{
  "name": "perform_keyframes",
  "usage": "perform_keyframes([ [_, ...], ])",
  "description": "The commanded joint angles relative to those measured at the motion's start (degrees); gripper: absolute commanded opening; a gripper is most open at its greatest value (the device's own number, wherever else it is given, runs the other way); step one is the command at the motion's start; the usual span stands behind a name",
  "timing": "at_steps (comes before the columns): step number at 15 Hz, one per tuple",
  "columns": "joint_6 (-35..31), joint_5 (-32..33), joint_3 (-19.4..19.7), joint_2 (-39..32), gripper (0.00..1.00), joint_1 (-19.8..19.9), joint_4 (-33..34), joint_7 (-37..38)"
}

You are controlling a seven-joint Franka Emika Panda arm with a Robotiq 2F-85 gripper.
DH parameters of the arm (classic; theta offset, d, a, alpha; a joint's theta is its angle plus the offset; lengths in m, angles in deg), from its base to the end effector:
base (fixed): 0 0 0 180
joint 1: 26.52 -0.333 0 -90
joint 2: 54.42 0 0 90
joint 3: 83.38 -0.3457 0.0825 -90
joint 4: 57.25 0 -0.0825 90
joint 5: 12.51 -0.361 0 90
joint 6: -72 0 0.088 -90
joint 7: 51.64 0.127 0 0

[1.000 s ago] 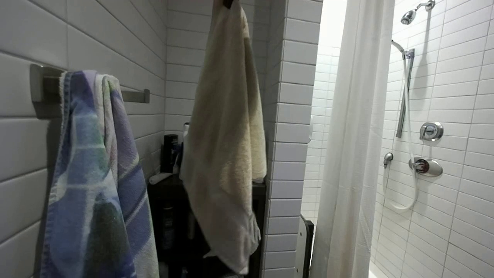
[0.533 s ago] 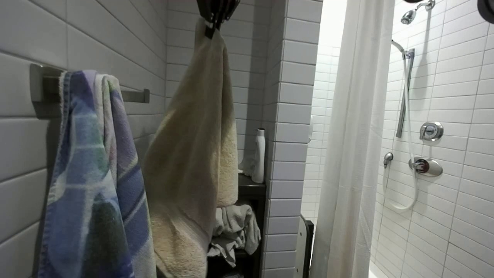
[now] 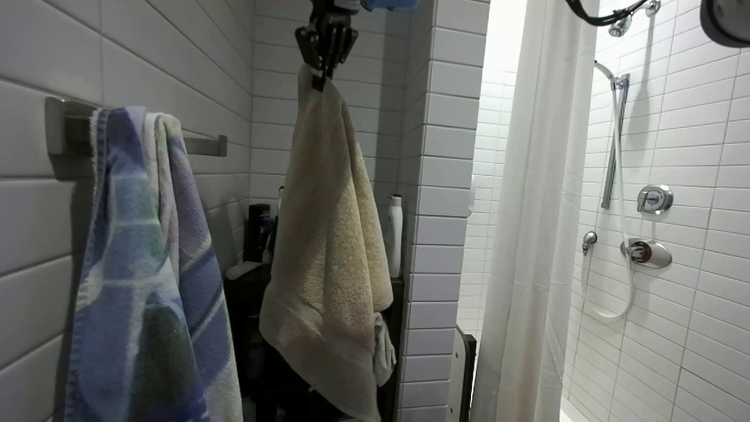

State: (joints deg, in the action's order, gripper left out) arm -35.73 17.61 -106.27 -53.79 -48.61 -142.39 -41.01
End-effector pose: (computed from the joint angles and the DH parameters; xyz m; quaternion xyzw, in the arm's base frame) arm 0.4285 0.3637 0.7266 0.8949 0.3061 0.2929 0.1399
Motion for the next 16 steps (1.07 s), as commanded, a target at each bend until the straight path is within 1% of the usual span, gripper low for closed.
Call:
perform_keyframes([
  [1, -0.4, 3.3, 1.1, -2.0, 0.04, 0.8, 3.0, -0.2],
  [9, 1.2, 13.5, 2.5, -6.1, 0.04, 0.1, 4.9, 3.9],
  [11, 1.2, 14.2, 2.9, -7.8, 0.04, 0.0, 6.5, 4.2],
  [16, 0.1, 12.4, 4.9, -13.1, 0.04, 0.0, 12.3, 3.2],
])
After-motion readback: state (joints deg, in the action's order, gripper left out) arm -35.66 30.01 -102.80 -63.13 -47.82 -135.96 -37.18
